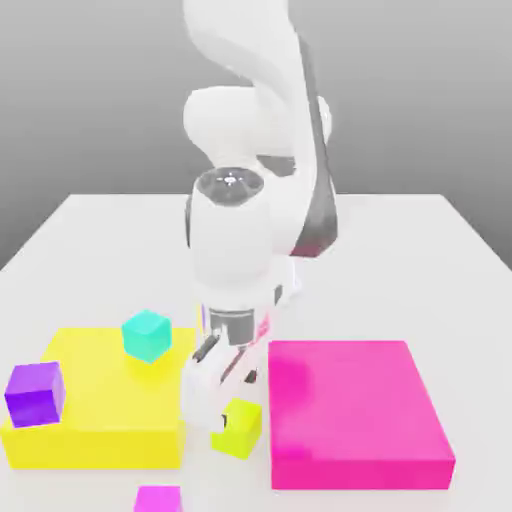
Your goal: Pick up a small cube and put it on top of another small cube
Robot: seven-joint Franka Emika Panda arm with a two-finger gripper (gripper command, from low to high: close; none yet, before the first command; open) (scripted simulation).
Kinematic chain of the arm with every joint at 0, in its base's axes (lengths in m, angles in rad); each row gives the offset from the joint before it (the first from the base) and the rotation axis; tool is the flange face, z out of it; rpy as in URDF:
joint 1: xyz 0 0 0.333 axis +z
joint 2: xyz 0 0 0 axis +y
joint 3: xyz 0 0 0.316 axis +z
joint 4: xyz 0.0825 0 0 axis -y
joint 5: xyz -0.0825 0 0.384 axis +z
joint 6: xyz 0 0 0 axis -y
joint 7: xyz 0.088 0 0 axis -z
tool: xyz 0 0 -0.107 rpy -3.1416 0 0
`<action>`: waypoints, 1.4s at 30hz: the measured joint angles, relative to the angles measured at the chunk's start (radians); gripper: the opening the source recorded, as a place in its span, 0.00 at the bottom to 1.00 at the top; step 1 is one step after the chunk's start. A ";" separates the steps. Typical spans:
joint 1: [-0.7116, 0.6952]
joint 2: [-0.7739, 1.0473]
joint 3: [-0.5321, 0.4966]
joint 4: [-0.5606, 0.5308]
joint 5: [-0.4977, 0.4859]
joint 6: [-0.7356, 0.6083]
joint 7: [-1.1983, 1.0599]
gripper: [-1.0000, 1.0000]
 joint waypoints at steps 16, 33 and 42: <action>-0.013 -0.167 0.037 -0.034 0.143 -0.130 -0.118 0.00; -0.127 -0.617 -0.145 -0.147 0.226 -0.465 -0.739 0.00; -0.213 -0.674 -0.202 -0.210 0.111 -0.460 -0.868 0.00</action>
